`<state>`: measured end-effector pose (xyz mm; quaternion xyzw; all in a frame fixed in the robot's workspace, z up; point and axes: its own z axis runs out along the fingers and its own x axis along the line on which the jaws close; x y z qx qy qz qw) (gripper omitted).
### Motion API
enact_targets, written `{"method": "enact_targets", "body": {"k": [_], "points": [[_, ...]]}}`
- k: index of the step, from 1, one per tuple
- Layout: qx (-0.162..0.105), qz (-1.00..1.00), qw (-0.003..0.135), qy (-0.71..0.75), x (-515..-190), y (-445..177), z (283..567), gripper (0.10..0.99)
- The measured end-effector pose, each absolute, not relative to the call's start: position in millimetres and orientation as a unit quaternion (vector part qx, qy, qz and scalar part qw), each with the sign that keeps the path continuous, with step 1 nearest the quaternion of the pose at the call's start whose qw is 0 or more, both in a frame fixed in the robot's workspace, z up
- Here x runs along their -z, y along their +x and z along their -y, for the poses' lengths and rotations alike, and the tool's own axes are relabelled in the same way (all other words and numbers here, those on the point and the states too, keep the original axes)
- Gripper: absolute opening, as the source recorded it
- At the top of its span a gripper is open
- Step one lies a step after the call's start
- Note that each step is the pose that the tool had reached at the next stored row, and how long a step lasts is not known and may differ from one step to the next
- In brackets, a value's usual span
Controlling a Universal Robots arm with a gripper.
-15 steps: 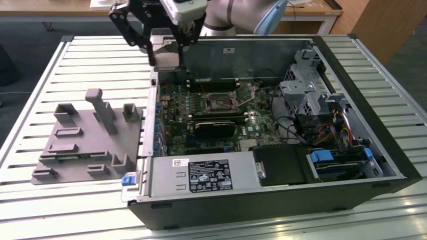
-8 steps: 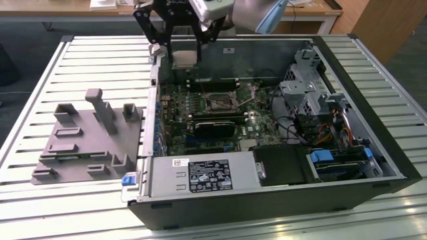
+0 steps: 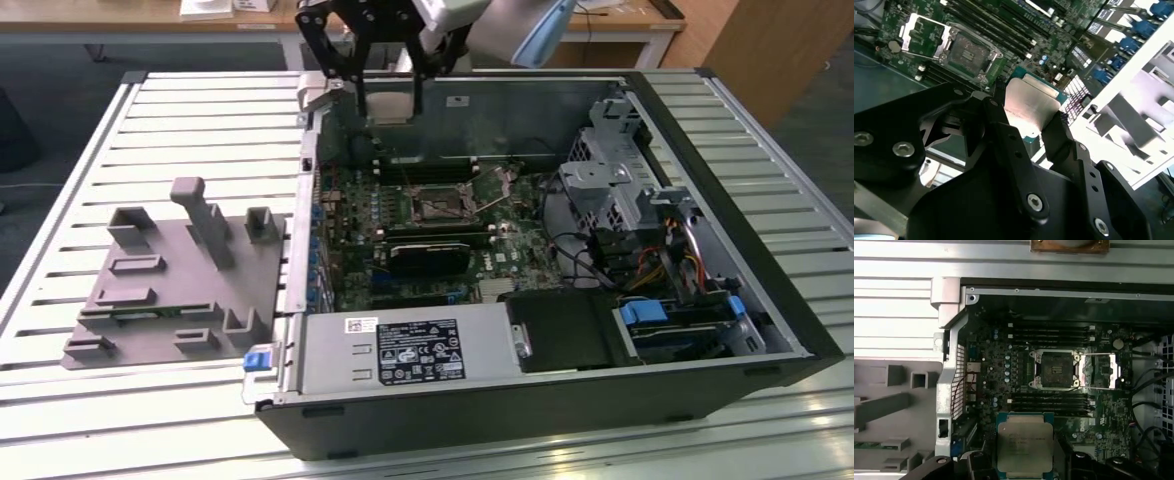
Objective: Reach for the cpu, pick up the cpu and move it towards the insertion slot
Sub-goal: 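Pick up the cpu and move it towards the insertion slot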
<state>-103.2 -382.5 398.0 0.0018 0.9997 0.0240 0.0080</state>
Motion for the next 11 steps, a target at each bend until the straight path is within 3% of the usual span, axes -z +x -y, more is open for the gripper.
{"method": "enact_targets", "body": {"k": [11], "points": [[-0.025, -1.000, 0.008, 0.002, -397.3, -76.0, 366.6, 0.541]]}}
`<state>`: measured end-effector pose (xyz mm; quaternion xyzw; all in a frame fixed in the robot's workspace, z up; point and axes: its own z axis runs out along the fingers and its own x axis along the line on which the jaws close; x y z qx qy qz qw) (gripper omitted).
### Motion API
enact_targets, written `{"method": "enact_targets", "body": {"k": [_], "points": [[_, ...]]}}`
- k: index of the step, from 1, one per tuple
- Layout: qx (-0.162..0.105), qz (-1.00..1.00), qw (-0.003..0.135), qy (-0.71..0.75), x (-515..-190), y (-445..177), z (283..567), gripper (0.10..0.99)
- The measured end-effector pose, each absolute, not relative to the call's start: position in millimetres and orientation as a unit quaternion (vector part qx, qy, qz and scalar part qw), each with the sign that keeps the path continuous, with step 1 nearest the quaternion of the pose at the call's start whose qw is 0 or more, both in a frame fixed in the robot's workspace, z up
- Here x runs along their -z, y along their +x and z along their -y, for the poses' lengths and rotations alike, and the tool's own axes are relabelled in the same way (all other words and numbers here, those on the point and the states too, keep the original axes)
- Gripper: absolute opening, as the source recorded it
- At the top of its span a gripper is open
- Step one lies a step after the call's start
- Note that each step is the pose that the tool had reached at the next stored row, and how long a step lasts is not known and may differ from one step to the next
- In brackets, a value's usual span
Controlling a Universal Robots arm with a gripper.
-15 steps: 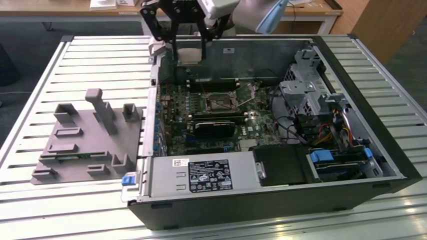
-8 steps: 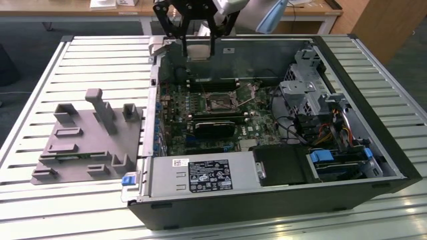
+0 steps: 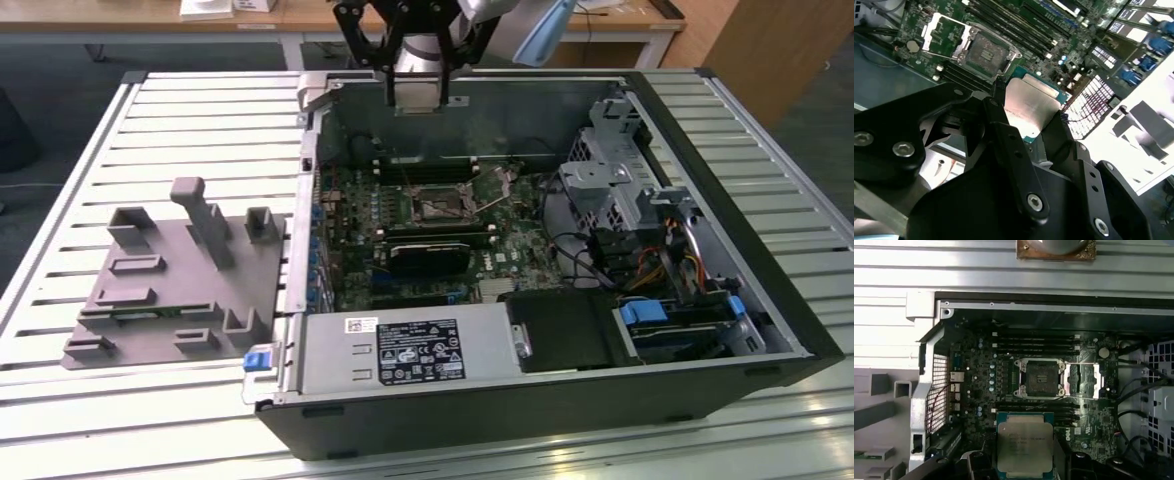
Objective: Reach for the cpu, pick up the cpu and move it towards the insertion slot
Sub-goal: 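Pick up the cpu and move it towards the insertion slot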
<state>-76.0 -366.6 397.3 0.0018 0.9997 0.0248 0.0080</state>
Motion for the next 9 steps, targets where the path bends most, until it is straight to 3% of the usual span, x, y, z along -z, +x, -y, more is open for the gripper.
{"method": "enact_targets", "body": {"k": [9], "points": [[-0.025, -1.000, 0.008, 0.001, -396.5, -61.1, 353.2, 0.541]]}}
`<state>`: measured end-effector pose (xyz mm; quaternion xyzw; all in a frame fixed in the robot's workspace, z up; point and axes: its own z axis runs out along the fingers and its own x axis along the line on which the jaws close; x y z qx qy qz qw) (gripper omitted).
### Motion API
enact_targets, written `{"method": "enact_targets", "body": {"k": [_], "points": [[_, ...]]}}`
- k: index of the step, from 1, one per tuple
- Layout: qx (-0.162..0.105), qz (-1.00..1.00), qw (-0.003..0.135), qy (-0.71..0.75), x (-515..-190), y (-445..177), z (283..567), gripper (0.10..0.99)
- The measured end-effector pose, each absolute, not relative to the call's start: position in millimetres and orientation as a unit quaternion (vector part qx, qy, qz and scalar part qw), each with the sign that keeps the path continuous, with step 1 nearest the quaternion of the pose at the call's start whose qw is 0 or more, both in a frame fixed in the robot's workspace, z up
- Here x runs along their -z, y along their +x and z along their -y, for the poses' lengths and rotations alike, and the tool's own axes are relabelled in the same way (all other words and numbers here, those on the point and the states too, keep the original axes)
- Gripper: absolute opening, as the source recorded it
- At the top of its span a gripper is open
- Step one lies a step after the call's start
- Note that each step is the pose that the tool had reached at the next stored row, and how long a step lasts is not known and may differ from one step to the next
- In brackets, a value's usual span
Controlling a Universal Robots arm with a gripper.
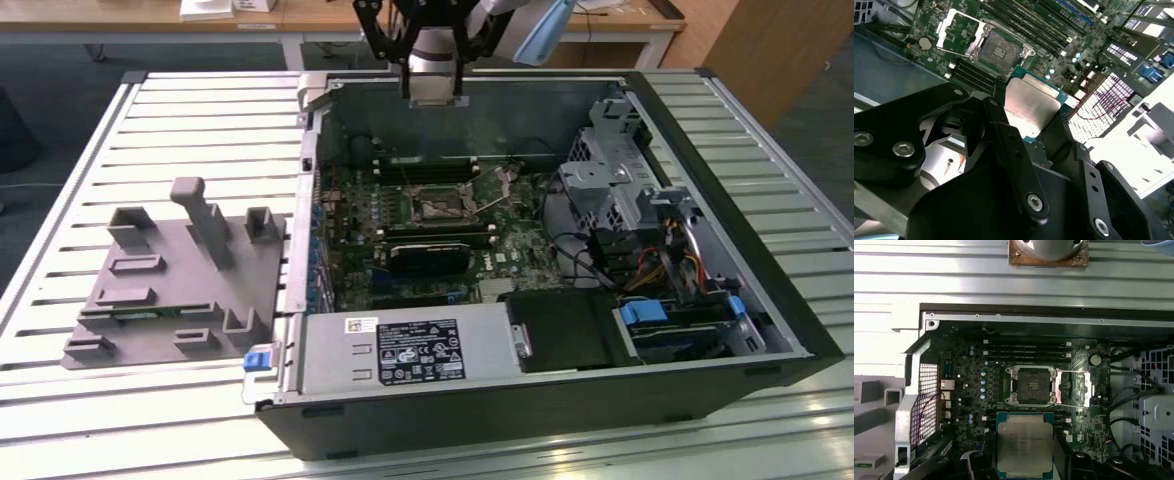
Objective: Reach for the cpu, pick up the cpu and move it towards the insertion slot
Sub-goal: 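Pick up the cpu and move it towards the insertion slot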
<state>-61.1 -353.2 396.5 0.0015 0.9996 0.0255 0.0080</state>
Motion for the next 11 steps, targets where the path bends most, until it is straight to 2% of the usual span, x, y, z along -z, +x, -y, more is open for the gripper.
{"method": "enact_targets", "body": {"k": [11], "points": [[-0.026, -1.000, 0.008, 0.000, -396.2, -58.6, 348.6, 0.541]]}}
